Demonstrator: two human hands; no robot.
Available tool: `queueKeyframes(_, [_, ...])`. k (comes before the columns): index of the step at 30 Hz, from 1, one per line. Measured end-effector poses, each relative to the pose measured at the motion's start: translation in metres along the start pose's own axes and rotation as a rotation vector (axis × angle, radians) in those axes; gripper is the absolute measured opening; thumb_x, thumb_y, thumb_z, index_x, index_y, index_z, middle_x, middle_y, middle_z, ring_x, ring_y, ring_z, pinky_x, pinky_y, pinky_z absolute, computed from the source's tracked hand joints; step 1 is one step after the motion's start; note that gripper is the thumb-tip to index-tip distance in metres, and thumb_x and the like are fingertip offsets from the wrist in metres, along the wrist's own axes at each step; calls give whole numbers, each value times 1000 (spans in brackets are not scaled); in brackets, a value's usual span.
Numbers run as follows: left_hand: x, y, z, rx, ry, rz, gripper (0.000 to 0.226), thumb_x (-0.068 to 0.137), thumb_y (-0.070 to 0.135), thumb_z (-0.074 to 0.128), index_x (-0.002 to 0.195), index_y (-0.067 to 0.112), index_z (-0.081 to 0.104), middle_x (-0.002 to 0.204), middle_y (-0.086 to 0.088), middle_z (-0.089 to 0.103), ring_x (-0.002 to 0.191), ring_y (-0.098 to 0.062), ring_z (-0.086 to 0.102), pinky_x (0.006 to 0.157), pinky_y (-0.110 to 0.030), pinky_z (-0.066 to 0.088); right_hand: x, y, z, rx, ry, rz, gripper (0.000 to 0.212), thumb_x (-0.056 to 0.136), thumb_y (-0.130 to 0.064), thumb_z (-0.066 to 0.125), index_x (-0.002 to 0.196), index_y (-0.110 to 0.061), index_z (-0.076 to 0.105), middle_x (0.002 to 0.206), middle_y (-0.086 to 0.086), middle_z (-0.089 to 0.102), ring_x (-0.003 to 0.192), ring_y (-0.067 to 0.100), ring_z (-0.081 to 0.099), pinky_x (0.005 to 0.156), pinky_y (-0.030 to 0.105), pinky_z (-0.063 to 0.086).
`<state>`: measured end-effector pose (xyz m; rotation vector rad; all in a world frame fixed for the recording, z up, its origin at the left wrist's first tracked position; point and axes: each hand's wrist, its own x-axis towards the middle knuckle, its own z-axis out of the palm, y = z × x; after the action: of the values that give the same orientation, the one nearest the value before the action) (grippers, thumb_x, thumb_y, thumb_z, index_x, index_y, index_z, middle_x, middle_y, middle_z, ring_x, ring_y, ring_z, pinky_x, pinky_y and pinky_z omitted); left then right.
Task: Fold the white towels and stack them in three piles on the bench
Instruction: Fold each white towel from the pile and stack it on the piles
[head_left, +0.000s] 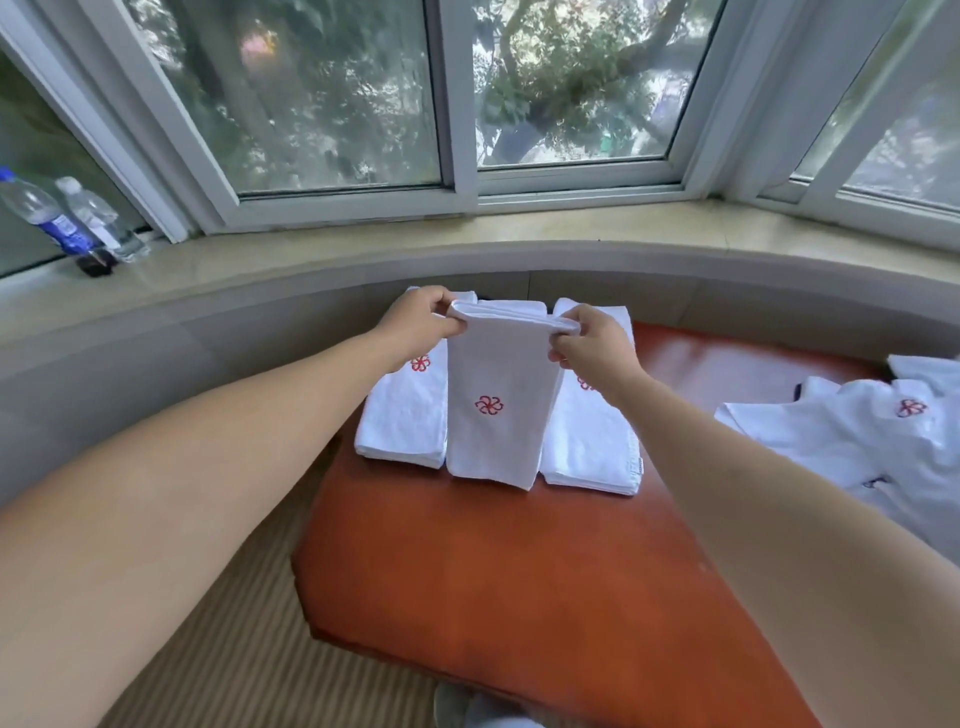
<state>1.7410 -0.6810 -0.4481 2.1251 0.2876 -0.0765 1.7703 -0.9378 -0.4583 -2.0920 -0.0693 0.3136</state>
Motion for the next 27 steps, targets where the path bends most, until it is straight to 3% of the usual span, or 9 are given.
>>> queueKeyframes(3, [46, -7, 0, -11, 7, -34, 15, 88, 18, 76, 102, 16, 71, 103, -1, 75, 88, -17, 64, 80, -31, 49, 46, 0, 9, -15, 7, -6, 24, 85, -14, 53, 106, -18, 63, 78, 1, 75, 81, 25, 73, 67, 37, 59])
queueKeyframes(5, [80, -13, 2, -17, 4, -64, 12, 89, 16, 75, 100, 15, 71, 101, -3, 75, 86, -15, 64, 75, -28, 49, 80, 3, 14, -34, 5, 2, 23, 86, -13, 52, 105, -18, 63, 80, 2, 75, 83, 29, 73, 77, 45, 60])
queueKeyframes(10, [167, -39, 15, 18, -19, -139, 11, 90, 18, 75, 99, 16, 70, 103, -4, 74, 93, -19, 66, 81, -30, 51, 166, 21, 32, -78, -13, 55, 25, 89, -15, 52, 112, -18, 63, 82, 1, 75, 80, 25, 73, 75, 40, 59])
queueKeyframes(13, [215, -64, 31, 24, -49, -178, 12, 91, 17, 74, 102, 14, 70, 97, -1, 73, 90, -19, 65, 74, -27, 49, 213, 43, 48, -98, -34, 98, 28, 93, -16, 51, 118, -17, 62, 85, 2, 75, 82, 25, 72, 79, 42, 61])
queueKeyframes(15, [244, -85, 44, 28, -61, -201, 10, 92, 16, 72, 101, 16, 71, 95, 1, 73, 93, -21, 68, 80, -32, 54, 242, 61, 61, -133, -45, 125, 32, 95, -18, 50, 125, -17, 60, 89, 4, 75, 85, 24, 71, 82, 41, 59])
queueKeyframes(17, [272, -108, 58, 23, -91, -234, 9, 93, 16, 70, 102, 19, 69, 99, -2, 74, 99, -24, 69, 90, -40, 54, 272, 80, 75, -153, -53, 147, 33, 97, -20, 49, 128, -17, 59, 92, 5, 75, 86, 24, 69, 80, 37, 57])
queueKeyframes(22, [326, -158, 93, 63, -72, -249, 19, 94, 18, 68, 112, 12, 69, 106, -7, 73, 99, -28, 69, 91, -46, 55, 326, 128, 106, -195, -45, 175, 33, 100, -22, 44, 129, -19, 58, 98, 3, 71, 87, 25, 65, 70, 31, 47])
queueKeyframes(24, [336, -172, 105, 72, -62, -259, 30, 96, 21, 66, 125, 15, 67, 114, -4, 72, 104, -25, 68, 94, -42, 55, 336, 143, 118, -225, -31, 186, 28, 100, -21, 41, 122, -19, 60, 94, 1, 67, 87, 25, 64, 66, 32, 47])
queueKeyframes(27, [344, -189, 118, 118, -17, -224, 32, 95, 26, 65, 127, 19, 67, 115, 4, 71, 103, -17, 66, 90, -31, 51, 346, 160, 133, -280, 25, 187, 22, 101, -21, 38, 108, -19, 59, 89, 0, 63, 80, 23, 61, 62, 33, 45])
